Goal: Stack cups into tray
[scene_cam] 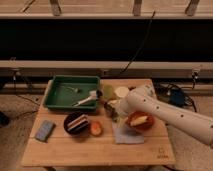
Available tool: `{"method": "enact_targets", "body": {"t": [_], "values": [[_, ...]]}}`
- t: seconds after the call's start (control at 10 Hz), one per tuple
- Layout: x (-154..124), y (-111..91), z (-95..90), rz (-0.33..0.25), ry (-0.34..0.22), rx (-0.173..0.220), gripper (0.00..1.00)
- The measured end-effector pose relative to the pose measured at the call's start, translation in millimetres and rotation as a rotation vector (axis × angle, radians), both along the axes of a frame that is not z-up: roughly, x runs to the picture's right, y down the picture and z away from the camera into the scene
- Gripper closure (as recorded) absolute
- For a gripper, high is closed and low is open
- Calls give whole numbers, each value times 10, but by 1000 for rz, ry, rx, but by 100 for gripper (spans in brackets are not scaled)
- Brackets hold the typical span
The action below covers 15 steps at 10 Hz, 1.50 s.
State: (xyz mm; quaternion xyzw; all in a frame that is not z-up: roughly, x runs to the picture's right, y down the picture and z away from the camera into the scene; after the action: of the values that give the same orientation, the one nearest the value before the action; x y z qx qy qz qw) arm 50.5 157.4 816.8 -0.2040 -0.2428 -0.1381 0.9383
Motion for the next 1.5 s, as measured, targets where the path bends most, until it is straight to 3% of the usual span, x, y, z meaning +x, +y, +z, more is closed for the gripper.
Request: {"method": "enact_targets", "body": {"t": [0.6,0.7,1.2,1.5], "values": [[57,51,128,38,19,-31,81],[59,53,139,44,20,-33,86],[57,43,136,64,15,-31,87],[54,-38,40,85,-11,-13,87]]}}
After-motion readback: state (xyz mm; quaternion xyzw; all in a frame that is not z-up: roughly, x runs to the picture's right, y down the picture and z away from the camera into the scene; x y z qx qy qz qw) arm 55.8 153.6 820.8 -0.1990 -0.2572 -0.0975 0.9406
